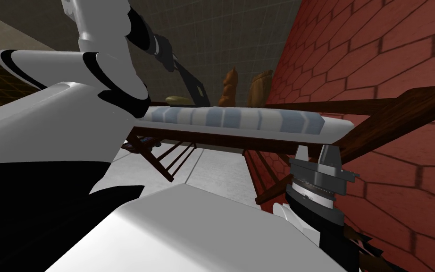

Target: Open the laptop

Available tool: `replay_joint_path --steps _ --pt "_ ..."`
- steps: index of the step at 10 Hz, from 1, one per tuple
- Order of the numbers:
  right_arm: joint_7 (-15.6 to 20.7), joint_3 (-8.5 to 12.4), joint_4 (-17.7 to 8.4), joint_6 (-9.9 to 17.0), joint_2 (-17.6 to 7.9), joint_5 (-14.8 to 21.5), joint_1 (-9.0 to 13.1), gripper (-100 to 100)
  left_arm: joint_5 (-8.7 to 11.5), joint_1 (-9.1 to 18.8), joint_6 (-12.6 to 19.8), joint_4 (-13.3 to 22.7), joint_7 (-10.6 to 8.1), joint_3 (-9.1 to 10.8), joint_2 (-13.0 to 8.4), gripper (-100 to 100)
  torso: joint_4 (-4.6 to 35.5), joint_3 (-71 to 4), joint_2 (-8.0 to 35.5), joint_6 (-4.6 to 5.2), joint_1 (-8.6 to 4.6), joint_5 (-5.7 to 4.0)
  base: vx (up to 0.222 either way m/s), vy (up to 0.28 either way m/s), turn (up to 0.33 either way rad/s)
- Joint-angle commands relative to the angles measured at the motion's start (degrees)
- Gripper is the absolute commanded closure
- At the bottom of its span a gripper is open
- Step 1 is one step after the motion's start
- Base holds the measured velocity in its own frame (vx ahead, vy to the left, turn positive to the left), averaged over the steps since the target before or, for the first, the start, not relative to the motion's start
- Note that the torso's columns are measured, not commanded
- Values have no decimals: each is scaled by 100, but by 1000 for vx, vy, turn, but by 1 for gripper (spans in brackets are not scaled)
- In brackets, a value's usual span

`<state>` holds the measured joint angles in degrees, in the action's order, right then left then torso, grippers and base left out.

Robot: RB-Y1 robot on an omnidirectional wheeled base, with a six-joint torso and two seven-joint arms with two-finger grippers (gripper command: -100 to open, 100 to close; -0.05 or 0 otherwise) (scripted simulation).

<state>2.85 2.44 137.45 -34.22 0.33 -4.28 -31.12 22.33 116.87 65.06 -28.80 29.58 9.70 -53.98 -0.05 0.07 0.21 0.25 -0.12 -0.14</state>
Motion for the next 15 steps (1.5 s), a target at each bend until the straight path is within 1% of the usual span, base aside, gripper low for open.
replay_joint_path --steps 1,2,4,5,6,7,8,9,10,11,12,13,14,15 --pt "0 0 0 0 0 0 0 0 -84 286 -257 226 -391 -194 69 100 12 6 -1 -15 5 4 -35 95 -29" --pt "0 0 0 0 0 0 -1 0 -84 312 -257 254 -391 -194 69 100 23 9 -9 -29 -9 4 11 30 21" --pt "0 -1 0 0 1 0 -1 0 -84 312 -257 484 -391 -194 69 100 14 -2 -21 -20 -33 -5 15 -7 13" --pt "0 -1 1 0 2 0 -1 0 -175 225 -324 452 -656 -467 258 100 8 -6 -21 -17 -27 -3 -32 108 -40" --pt "0 0 0 0 0 0 0 0 -175 225 -324 452 -726 -467 258 100 -9 -17 -25 -2 12 5 -78 158 -99" --pt "0 0 0 0 0 0 0 0 -175 225 -324 452 -918 -467 258 100 -6 -18 -31 -16 41 23 -53 86 -50" --pt "0 0 0 0 1 0 -1 0 -175 225 -324 452 -1051 -467 258 100 -1 -19 -40 -33 35 29 -11 19 17" --pt "0 0 0 0 1 0 -1 0 -265 138 -391 342 -1238 -741 447 100 3 -19 -44 -35 18 22 -55 137 -33" --pt "0 0 0 0 0 0 0 0 -265 138 -391 342 -1373 -741 447 100 -4 -17 -32 -14 38 16 -63 162 -87" --pt "0 0 0 0 0 0 0 0 -265 138 -391 342 -1503 -741 447 100 -5 -18 -34 -23 39 26 -21 67 -29" --pt "0 0 0 0 1 0 -1 0 -265 138 -391 342 -1672 -741 447 100 -2 -21 -44 -34 18 25 2 4 24" --pt "0 -1 0 0 1 0 -2 0 -356 51 -459 232 -1843 -1014 635 100 -3 -23 -48 -30 -1 16 -60 86 -18" --pt "0 0 0 0 0 0 0 0 -356 51 -459 232 -2014 -1014 635 100 -10 -23 -35 -7 10 8 -68 146 -84" --pt "0 0 0 0 0 0 0 0 -356 51 -459 232 -2191 -1014 635 100 -4 -19 -38 -15 24 14 -29 95 -48"
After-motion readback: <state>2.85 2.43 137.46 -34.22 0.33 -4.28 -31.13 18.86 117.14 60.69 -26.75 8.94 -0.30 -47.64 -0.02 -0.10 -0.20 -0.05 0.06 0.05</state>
